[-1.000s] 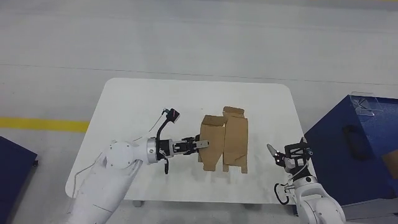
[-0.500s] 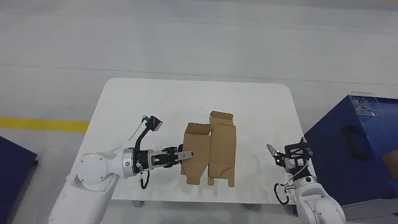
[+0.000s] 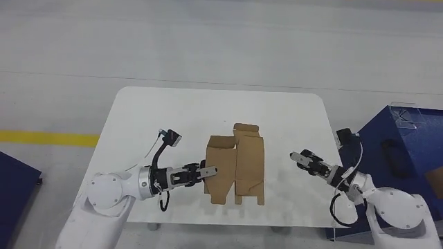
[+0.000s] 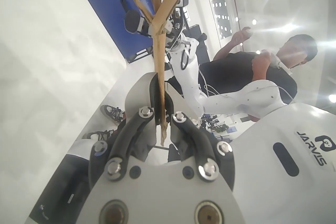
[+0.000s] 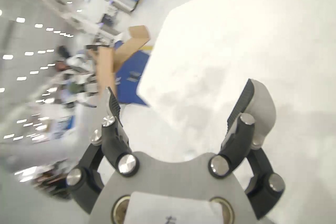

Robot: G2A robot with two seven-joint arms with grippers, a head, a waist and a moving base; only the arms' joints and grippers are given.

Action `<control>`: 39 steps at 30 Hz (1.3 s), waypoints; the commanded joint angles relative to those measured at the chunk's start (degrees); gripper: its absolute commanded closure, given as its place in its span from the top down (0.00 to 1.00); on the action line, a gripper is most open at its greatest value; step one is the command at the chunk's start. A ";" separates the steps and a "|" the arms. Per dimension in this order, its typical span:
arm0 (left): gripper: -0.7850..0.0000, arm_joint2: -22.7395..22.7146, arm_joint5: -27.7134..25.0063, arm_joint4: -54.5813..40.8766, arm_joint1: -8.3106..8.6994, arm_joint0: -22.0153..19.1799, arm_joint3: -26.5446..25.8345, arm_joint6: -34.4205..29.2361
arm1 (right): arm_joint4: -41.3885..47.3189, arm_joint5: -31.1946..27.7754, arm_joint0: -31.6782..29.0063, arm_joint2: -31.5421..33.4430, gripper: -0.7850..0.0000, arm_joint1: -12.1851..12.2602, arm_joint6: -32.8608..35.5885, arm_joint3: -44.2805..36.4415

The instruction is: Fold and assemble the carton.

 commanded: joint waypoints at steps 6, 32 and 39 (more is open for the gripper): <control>0.00 0.76 3.65 -4.59 0.11 -0.76 1.53 1.04 | 16.19 7.03 13.53 -9.94 1.00 0.45 21.01 14.52; 1.00 -2.65 4.13 -12.74 1.40 1.02 5.58 2.65 | 15.23 1.06 11.55 -17.02 0.00 0.67 7.12 7.95; 1.00 -12.06 2.93 -6.96 3.29 5.23 6.51 3.98 | 16.44 2.35 11.30 -15.88 0.00 0.92 7.86 8.05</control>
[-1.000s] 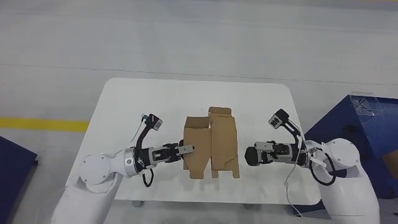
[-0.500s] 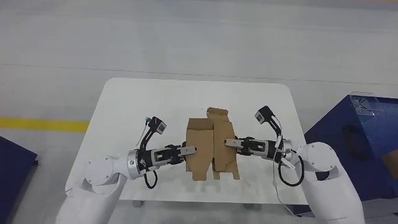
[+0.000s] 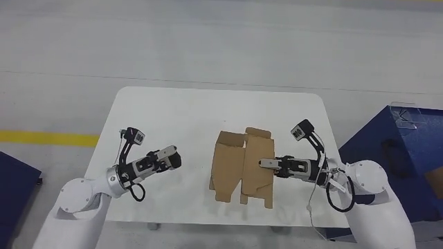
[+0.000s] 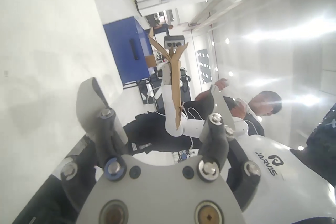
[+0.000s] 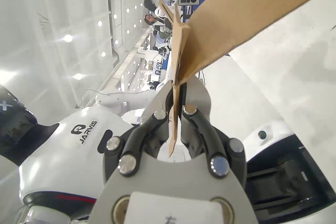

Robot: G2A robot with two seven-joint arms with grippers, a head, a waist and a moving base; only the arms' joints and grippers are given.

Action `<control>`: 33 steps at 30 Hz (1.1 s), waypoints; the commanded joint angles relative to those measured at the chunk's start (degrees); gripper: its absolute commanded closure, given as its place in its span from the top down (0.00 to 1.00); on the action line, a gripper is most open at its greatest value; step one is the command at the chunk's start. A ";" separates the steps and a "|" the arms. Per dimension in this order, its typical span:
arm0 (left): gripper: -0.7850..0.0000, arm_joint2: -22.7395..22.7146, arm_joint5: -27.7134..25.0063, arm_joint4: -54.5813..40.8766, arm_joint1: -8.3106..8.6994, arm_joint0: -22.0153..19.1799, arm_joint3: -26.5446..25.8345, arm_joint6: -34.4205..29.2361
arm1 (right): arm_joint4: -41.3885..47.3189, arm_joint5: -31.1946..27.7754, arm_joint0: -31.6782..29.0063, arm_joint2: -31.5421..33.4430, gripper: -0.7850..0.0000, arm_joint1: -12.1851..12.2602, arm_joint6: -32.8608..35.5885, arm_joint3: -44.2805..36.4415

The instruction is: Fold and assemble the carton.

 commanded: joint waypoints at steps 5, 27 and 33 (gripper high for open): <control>1.00 -0.89 -0.16 1.07 0.19 0.56 0.14 0.16 | -0.01 -0.02 0.00 -0.01 0.00 0.00 -0.01 0.00; 1.00 -0.89 -0.16 1.07 0.19 0.56 0.14 0.16 | -11.40 -12.56 4.19 -4.38 0.00 -0.66 -18.70 -28.27; 1.00 -0.89 -0.16 1.07 0.19 0.56 0.14 0.16 | -9.40 -10.50 3.19 -6.32 0.00 -0.72 -18.65 -28.20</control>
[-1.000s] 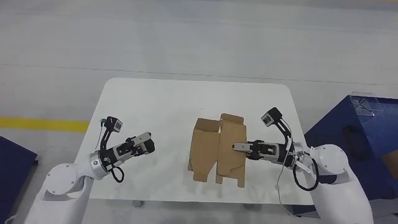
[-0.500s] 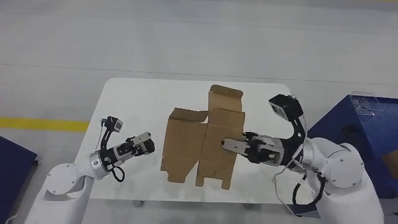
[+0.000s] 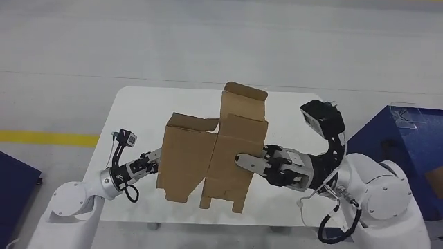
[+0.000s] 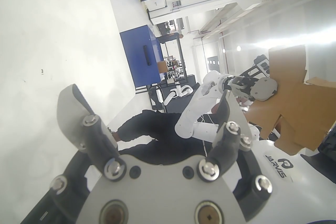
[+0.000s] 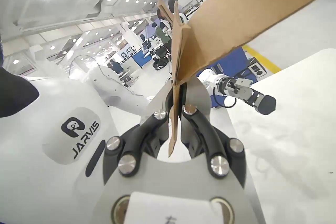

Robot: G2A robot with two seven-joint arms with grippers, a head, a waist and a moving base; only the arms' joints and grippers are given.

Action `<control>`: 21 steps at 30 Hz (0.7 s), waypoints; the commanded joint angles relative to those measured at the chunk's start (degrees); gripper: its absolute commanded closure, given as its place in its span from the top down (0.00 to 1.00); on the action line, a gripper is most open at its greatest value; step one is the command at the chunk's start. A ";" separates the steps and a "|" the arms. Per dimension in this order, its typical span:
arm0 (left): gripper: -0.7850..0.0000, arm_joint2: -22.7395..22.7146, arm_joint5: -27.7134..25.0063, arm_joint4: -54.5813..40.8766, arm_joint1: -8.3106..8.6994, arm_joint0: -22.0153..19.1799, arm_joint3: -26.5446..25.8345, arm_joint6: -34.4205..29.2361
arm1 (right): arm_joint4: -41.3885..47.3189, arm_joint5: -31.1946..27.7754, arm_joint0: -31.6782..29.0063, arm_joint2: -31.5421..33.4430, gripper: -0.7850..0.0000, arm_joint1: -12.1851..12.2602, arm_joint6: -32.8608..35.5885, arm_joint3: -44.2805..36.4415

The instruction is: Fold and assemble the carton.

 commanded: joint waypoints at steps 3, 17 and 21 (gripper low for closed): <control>1.00 0.00 0.00 0.00 0.00 0.00 0.00 0.00 | 16.58 7.57 0.12 -3.25 0.00 -0.47 -1.34 1.98; 1.00 0.00 0.00 0.00 0.00 0.00 0.00 0.00 | 110.36 64.82 3.36 -19.04 0.00 -3.05 -6.16 22.15; 1.00 0.00 0.00 0.00 0.00 0.00 0.00 0.00 | 127.69 67.57 3.10 -23.78 0.00 -3.54 -14.66 24.16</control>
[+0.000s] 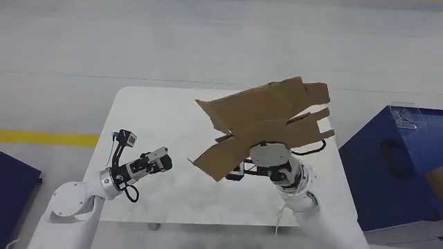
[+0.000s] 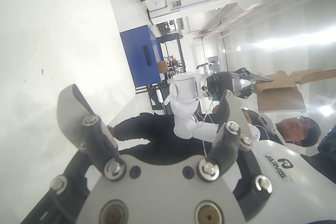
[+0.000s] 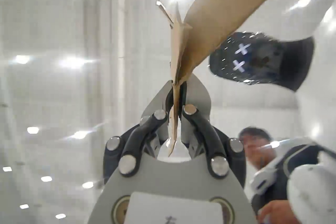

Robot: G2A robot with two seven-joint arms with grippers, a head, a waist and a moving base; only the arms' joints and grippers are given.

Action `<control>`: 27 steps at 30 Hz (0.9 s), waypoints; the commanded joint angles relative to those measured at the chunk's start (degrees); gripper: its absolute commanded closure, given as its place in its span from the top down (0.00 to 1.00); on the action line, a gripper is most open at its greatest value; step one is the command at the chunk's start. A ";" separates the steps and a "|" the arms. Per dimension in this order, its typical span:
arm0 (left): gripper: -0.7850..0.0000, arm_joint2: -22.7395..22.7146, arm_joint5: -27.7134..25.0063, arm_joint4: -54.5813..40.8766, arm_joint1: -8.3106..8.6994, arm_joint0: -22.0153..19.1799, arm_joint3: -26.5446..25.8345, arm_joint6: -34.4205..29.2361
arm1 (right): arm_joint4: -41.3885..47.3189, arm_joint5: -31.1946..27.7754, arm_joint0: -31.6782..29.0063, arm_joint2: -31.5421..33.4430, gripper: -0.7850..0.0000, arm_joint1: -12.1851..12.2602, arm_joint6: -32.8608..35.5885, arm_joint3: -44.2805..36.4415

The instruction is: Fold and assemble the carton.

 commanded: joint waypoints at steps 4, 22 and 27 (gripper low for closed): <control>1.00 0.00 0.00 0.00 0.00 0.00 0.00 0.00 | 14.55 -0.92 -0.42 -2.73 0.00 -0.26 -9.12 0.57; 1.00 0.00 0.00 0.00 0.00 0.00 0.00 0.00 | -65.78 -49.31 1.51 17.12 0.00 0.20 12.83 -1.11; 1.00 0.00 0.00 0.00 0.00 0.00 0.00 0.00 | -89.13 -67.59 -2.13 20.95 0.00 0.81 11.35 -4.58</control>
